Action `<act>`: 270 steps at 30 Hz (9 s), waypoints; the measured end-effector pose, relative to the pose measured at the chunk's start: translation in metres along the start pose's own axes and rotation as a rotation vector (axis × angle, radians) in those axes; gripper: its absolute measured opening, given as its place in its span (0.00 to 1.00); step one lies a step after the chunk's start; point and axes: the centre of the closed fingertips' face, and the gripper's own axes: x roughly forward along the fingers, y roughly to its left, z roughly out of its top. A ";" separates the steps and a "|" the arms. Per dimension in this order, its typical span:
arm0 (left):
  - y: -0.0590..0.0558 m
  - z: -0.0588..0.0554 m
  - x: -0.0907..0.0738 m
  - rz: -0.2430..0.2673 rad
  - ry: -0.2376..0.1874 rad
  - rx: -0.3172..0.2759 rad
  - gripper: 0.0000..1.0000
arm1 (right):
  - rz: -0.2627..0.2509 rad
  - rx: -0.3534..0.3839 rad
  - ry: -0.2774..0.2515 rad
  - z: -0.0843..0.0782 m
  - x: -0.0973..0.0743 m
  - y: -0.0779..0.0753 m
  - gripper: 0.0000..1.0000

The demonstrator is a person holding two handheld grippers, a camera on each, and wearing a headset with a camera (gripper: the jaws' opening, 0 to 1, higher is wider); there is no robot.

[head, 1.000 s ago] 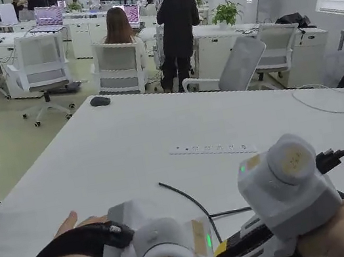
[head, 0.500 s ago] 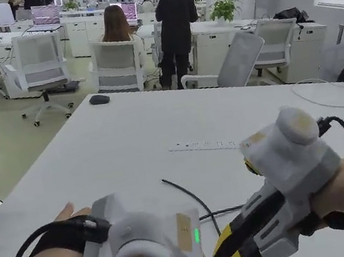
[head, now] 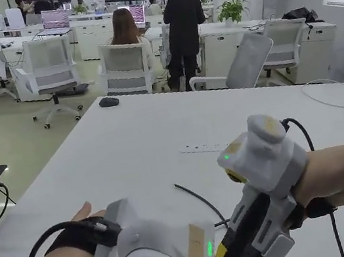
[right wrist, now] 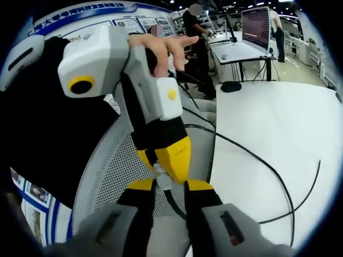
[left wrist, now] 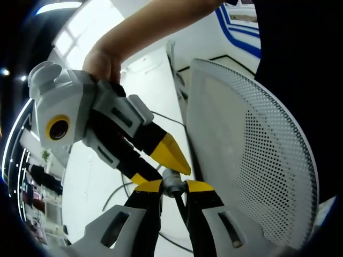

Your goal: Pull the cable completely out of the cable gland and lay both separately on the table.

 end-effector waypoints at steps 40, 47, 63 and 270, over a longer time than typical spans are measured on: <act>0.040 -0.011 -0.031 0.159 -0.085 -0.316 0.17 | -0.525 0.017 -0.194 0.025 -0.039 -0.011 0.02; 0.052 0.007 -0.054 0.208 -0.198 -0.367 0.17 | -0.567 0.066 -0.273 0.030 -0.056 0.000 0.02; 0.045 0.018 -0.056 0.197 -0.243 -0.345 0.16 | -0.515 0.080 -0.381 0.036 -0.062 0.011 0.05; 0.049 -0.037 -0.052 0.392 0.062 -0.305 0.16 | -1.110 -0.002 -0.002 -0.062 -0.072 -0.016 0.02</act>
